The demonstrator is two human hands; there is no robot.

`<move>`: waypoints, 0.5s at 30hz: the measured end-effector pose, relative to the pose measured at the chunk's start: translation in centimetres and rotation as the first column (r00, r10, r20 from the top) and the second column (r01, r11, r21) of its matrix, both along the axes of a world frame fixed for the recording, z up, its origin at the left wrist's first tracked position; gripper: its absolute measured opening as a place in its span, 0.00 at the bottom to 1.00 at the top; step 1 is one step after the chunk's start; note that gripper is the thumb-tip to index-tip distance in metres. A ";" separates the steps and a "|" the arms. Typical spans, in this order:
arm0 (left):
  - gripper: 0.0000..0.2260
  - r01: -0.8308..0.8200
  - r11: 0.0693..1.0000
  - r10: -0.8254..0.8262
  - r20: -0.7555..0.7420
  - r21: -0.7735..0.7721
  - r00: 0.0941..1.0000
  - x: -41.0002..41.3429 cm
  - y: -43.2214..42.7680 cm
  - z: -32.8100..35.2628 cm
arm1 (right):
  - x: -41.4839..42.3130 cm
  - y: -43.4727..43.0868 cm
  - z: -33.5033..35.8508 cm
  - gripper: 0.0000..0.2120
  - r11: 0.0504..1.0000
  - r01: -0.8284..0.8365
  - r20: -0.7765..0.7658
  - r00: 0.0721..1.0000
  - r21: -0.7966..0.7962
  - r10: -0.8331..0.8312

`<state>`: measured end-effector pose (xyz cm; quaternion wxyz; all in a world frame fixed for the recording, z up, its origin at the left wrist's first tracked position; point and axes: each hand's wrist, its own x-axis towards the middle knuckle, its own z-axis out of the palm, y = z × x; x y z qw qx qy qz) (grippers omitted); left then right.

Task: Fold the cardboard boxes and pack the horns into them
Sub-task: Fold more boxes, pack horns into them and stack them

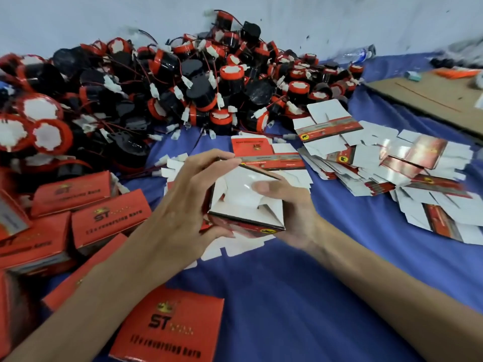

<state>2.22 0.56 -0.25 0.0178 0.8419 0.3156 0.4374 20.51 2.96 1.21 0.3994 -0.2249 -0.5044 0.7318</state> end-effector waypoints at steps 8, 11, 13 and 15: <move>0.41 -0.020 0.999 0.023 -0.076 0.038 0.997 -0.3 -0.5 0.2 | 0.7 0.0 0.9 0.19 0.990 -0.039 0.158 0.987 0.138 0.017; 0.41 -0.022 0.997 0.028 -0.080 0.080 0.996 -0.2 -0.4 0.4 | 0.4 -0.4 1.0 0.19 0.987 -0.015 0.163 0.987 0.162 -0.012; 0.38 -0.041 0.993 0.050 -0.072 0.112 0.996 -0.1 -0.4 0.5 | 0.2 -0.6 1.2 0.18 0.976 0.029 0.185 0.980 0.217 -0.070; 0.35 -0.061 0.988 0.073 -0.076 0.143 0.994 -0.1 -0.5 0.5 | 0.0 -0.7 1.5 0.14 0.957 0.055 0.226 0.966 0.284 -0.123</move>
